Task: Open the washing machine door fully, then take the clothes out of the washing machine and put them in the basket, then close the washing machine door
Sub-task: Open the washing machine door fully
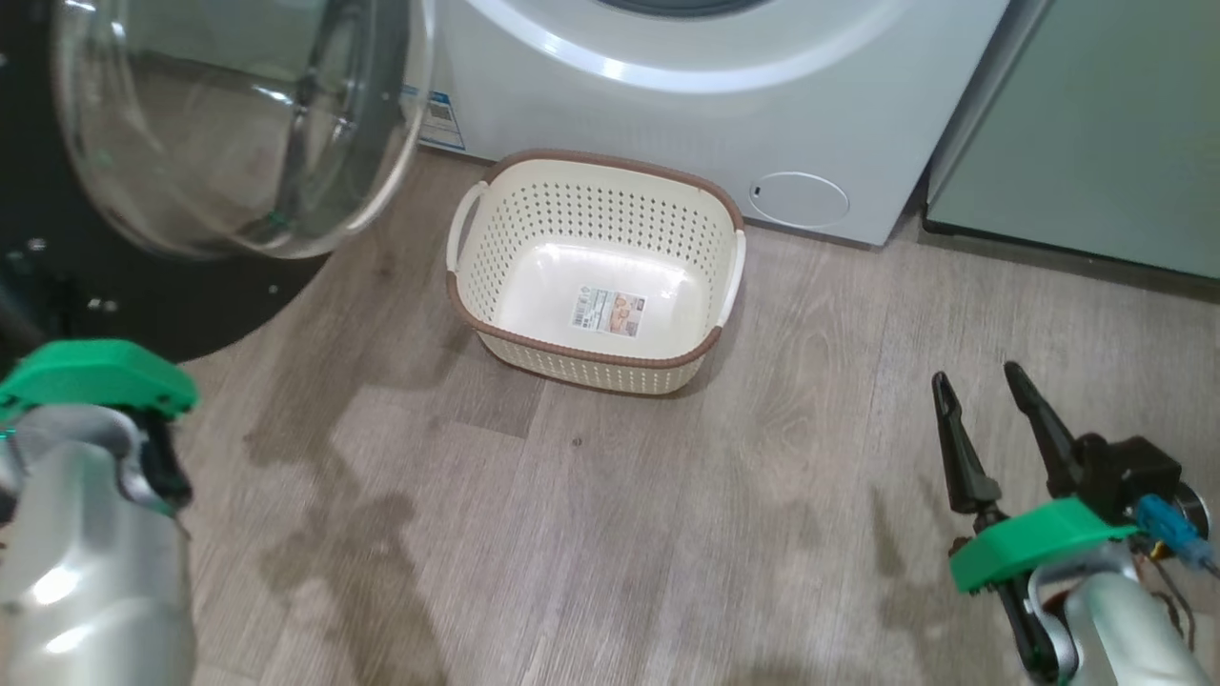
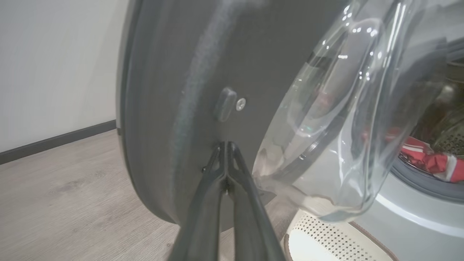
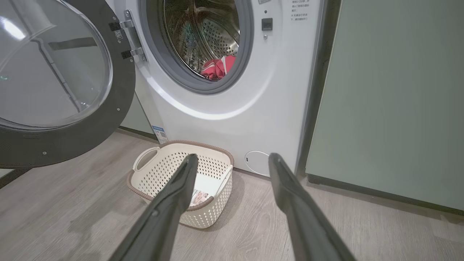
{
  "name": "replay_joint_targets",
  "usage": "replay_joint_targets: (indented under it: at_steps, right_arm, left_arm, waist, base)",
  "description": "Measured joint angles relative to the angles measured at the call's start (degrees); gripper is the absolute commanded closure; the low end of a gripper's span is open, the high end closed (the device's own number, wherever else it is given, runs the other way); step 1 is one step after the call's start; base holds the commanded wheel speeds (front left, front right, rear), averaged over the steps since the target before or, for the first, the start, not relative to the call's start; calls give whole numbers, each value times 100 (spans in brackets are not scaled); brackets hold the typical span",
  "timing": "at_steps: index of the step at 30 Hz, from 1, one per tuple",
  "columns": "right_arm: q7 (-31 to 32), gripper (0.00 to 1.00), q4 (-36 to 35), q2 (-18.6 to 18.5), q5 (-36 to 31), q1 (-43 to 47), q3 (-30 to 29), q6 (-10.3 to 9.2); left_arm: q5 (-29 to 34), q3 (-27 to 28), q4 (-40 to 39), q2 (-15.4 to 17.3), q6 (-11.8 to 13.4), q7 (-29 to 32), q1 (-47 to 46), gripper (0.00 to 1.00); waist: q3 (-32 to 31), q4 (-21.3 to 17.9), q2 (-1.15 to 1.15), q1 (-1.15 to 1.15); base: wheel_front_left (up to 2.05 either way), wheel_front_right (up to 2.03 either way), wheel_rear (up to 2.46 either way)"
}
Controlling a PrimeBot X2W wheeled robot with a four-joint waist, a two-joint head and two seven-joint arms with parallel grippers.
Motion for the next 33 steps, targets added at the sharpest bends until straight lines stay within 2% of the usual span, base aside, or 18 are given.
replay_joint_targets:
  at_steps: [6,11,18,22,24,25,26,33]
  right_arm:
    - [0,0,13,-8,0,-170,15,0]
    - [0,0,41,11,0,-159,1,0]
    - [0,0,42,224,51,-62,-64,0]
    - [0,0,10,330,51,183,-142,0]
    - [0,0,-11,364,51,269,-179,0]
    - [0,0,-34,374,51,296,-192,0]
    - [0,0,-46,383,51,310,-207,0]
    - [0,0,-126,443,49,340,-246,0]
  left_arm:
    - [178,479,170,149,-49,0,-168,100]
    - [508,550,87,123,-176,2,-143,100]
    - [904,485,-557,-99,-686,1,456,100]
    - [956,181,-890,-226,-922,0,967,100]
    - [979,-65,-1106,-307,-960,0,1232,55]
    - [979,-188,-1225,-345,-960,0,1364,20]
    - [978,-313,-1300,-366,-960,0,1476,0]
    - [766,-960,-1735,-439,-1002,0,2014,0]
  waist:
    - [40,-103,0,0]
    - [-89,-130,0,0]
    - [-452,-309,0,0]
    - [-674,-526,0,0]
    - [-758,-663,0,0]
    - [-793,-740,0,0]
    - [-824,-815,0,0]
    - [-996,-1308,0,0]
  base:
    - [0,0,0]
    - [0,0,0]
    - [0,0,0]
    - [0,0,0]
    - [0,0,0]
    - [0,0,0]
    - [0,0,0]
    - [0,0,0]
